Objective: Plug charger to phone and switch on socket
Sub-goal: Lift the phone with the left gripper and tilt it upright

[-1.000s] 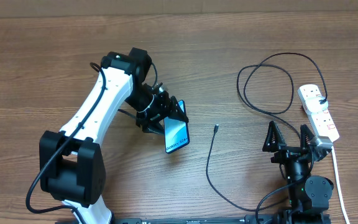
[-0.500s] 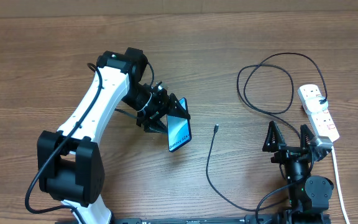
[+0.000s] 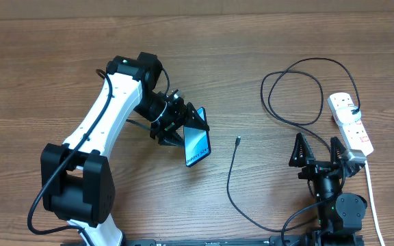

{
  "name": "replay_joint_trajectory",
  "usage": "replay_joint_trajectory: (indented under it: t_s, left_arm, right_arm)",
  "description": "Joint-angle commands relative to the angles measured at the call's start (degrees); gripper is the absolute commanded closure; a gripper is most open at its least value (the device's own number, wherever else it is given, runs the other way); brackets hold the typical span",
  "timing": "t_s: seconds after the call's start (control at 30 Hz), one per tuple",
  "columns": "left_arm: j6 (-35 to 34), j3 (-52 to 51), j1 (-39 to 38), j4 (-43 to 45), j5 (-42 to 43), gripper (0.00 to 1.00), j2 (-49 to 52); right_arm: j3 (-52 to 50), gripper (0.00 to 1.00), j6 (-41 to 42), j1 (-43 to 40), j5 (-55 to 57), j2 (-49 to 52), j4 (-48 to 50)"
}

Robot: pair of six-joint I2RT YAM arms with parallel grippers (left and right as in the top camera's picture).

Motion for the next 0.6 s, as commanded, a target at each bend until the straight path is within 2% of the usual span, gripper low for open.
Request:
replay_joint_trajectory:
  t_s: [0.0,0.07,0.3,0.57]
  left_arm:
    - [1.11,1.81,0.22,-0.02,2.8,0.37,0.42]
    - [1.09,1.81,0.22,0.61,1.33,0.37,0.44]
    - [-1.11,1.81,0.2,3.67,-14.47,0.37,0.44]
    - [-2.23,1.81,0.2,6.64,-27.04,0.37,0.44]
  right_arm:
    - [-0.61,0.0,-0.26,-0.07,-0.26,-0.39,0.35]
    - [-0.61,0.0,-0.26,-0.07,-0.26,-0.39,0.35]
    - [-0.61,0.0,-0.26,-0.07,-0.26,-0.39,0.35]
    - [-0.61,0.0,-0.26,-0.07,-0.26,-0.39,0.39]
